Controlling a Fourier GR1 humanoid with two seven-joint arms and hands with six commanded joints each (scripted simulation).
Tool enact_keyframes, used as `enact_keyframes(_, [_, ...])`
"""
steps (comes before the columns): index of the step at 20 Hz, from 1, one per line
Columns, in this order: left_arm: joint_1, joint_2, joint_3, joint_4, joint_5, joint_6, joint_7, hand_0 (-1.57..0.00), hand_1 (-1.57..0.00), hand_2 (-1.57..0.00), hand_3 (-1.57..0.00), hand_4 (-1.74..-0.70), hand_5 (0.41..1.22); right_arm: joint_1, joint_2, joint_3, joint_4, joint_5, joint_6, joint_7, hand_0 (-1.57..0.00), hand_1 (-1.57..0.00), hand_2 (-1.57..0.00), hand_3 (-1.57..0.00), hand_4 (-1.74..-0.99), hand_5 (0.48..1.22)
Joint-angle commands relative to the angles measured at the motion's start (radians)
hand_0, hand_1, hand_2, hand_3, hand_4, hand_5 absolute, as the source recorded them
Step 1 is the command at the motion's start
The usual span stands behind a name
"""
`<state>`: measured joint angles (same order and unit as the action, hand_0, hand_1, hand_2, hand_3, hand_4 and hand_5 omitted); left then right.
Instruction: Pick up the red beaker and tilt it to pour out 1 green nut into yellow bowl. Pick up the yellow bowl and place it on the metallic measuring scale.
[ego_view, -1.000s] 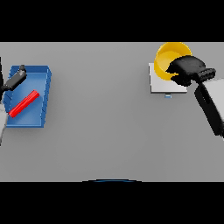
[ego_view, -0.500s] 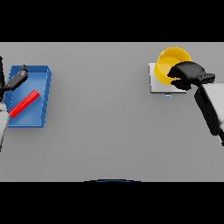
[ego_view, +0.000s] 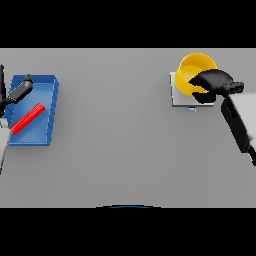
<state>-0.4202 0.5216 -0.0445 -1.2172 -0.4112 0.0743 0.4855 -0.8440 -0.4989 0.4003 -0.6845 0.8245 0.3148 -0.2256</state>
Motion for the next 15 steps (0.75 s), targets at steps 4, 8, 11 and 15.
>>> enact_keyframes(4, [-0.001,-0.007,0.0,0.002,0.001,0.004,0.013,0.0,0.0,0.0,0.0,-0.72,0.663,-0.011,-0.002,0.02,0.003,0.014,0.006,-0.041,-0.26,-0.23,-0.3,-0.46,-1.554,0.891])
enact_keyframes(8, [-0.016,-0.003,0.003,0.021,0.001,0.004,-0.007,0.0,0.0,0.0,0.0,-0.73,0.664,-0.012,0.004,0.011,0.032,0.014,-0.031,-0.06,-0.11,-0.09,-0.12,-0.33,-1.537,0.822])
enact_keyframes(11, [-0.009,-0.003,-0.002,0.002,-0.001,-0.001,0.006,0.0,0.0,0.0,0.0,-0.72,0.664,-0.008,0.005,0.008,0.032,0.009,-0.015,-0.048,-0.05,-0.05,-0.06,-0.24,-1.518,0.786])
enact_keyframes(15, [-0.013,-0.003,0.003,0.014,0.002,0.002,-0.004,0.0,0.0,0.0,0.0,-0.73,0.665,-0.01,0.004,0.004,0.032,0.003,0.014,-0.011,-0.02,-0.02,-0.03,-0.15,-1.478,0.738])
